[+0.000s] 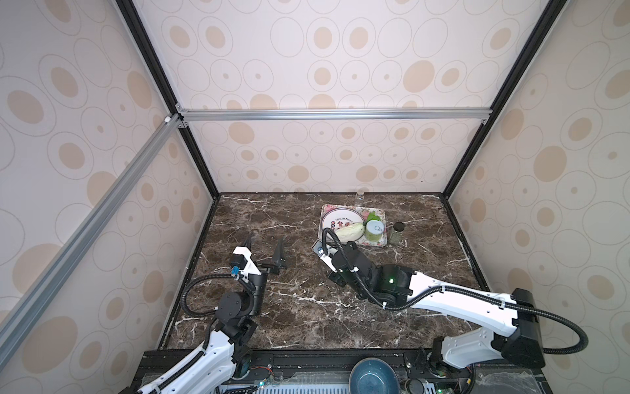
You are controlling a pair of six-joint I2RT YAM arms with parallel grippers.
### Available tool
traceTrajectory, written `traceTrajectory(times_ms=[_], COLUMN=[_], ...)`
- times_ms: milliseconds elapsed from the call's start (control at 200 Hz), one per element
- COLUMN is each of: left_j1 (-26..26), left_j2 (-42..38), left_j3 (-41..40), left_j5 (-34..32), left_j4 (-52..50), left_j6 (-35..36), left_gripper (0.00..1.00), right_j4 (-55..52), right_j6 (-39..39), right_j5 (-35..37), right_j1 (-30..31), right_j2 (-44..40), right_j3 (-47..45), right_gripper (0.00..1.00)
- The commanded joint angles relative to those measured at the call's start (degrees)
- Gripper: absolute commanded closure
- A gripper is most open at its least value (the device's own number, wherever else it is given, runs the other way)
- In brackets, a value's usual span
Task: Attach keys to a key ring
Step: Place the keyring at the center of the table.
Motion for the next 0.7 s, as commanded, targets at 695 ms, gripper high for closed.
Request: traceTrajectory(times_ms=[695], left_j1=[1.27], left_j2=[-3.66], left_j3=[-1.23], left_j5=[-0.46], left_j4=[2.74], left_j6=[-2.14], left_gripper=[0.0], right_j4=[17.71], right_j6=[9.69], right_j5=[-10.37], right_j1=[-5.99], right_j2=[5.62], right_j3=[-6.61], right_gripper=[1.0])
